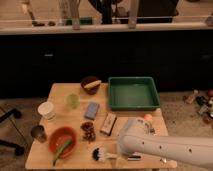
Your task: Place brush in tray
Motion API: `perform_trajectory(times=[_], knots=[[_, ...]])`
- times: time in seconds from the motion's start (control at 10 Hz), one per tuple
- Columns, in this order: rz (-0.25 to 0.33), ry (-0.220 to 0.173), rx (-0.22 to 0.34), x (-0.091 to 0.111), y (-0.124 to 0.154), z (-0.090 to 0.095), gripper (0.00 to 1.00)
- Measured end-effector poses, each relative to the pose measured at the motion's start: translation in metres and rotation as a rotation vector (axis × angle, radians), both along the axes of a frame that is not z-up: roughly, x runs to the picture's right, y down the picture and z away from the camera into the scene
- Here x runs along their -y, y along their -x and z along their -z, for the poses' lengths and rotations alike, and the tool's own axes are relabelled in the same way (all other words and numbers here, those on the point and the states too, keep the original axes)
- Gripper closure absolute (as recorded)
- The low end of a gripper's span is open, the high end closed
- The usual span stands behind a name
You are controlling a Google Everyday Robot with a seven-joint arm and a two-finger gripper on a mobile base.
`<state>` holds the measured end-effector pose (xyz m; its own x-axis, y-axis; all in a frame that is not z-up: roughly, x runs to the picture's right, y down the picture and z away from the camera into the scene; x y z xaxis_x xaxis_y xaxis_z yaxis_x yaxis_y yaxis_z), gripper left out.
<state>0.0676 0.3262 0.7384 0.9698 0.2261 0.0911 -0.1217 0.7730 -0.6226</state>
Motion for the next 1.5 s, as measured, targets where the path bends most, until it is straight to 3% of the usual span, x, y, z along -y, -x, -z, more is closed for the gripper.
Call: perform_trajectory(times=[0.4,0.7,1.1,1.2,1.5], knots=[[0.005,0.033,-0.005,-0.008,-0.002,-0.012,0.22],[0.024,0.069,0.011,-0.018,0.0,-0.023,0.51],[0.028,0.076,0.01,-0.017,-0.004,-0.016,0.92],[0.032,0.081,0.011,-0.02,-0.004,-0.014,0.99],[0.027,0.081,0.009,-0.022,-0.007,-0.012,1.0]])
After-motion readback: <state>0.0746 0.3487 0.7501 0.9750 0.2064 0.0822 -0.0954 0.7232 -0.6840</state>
